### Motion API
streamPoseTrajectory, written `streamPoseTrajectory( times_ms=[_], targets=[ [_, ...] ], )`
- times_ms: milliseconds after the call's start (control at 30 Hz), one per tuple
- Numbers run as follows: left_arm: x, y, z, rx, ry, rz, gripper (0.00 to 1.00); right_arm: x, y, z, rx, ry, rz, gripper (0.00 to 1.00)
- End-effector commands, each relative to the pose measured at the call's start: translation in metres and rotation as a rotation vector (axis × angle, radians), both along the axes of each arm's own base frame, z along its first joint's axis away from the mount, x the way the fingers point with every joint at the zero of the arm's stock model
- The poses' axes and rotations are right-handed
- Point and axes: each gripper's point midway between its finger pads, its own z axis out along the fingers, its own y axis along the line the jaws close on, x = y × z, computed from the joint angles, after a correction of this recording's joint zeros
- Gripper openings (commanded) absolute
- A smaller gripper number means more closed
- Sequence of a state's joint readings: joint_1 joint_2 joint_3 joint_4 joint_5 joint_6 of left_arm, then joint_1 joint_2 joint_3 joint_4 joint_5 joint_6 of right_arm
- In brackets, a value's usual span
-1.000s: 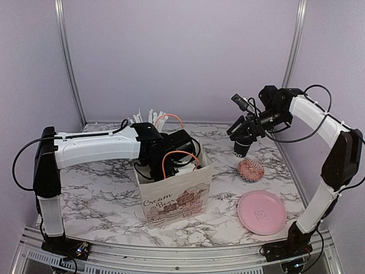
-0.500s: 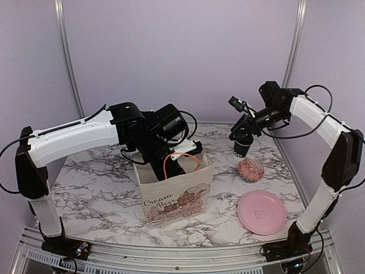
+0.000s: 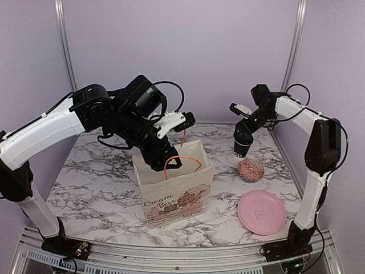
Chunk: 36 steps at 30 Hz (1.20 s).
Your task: Pack the takeout coffee
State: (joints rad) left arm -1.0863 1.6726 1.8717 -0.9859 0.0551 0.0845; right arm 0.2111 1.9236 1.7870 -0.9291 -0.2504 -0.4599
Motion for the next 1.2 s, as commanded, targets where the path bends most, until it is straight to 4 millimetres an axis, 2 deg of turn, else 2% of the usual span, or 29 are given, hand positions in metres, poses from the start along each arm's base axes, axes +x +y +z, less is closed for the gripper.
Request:
streamPoseTrajectory(
  times_ms=[0, 267, 433, 667, 800, 967, 1167],
  targets=[
    [-0.011, 0.008, 0.024, -0.078, -0.007, -0.010, 0.74, 0.031, -0.024, 0.008, -0.035, -0.043, -0.111, 0.74],
    [-0.024, 0.014, 0.036, -0.134, 0.010, -0.034, 0.74, 0.048, -0.036, -0.002, -0.066, -0.039, -0.146, 0.73],
    [-0.026, 0.019, 0.040, -0.144, 0.004, -0.033, 0.74, 0.058, -0.044, -0.011, -0.081, -0.024, -0.164, 0.79],
    [-0.026, 0.028, 0.037, -0.134, 0.002, -0.006, 0.74, 0.058, -0.046, -0.032, -0.084, 0.049, -0.165, 0.80],
    [-0.025, 0.037, 0.032, -0.120, -0.006, 0.022, 0.74, 0.054, -0.046, -0.038, -0.080, 0.075, -0.163, 0.79],
    [-0.024, 0.045, 0.031, -0.113, -0.015, 0.046, 0.74, 0.050, -0.044, -0.035, -0.069, 0.083, -0.163, 0.79],
    [-0.024, 0.047, 0.030, -0.110, -0.019, 0.058, 0.74, 0.051, -0.043, -0.010, -0.045, 0.022, -0.170, 0.79]
  ],
)
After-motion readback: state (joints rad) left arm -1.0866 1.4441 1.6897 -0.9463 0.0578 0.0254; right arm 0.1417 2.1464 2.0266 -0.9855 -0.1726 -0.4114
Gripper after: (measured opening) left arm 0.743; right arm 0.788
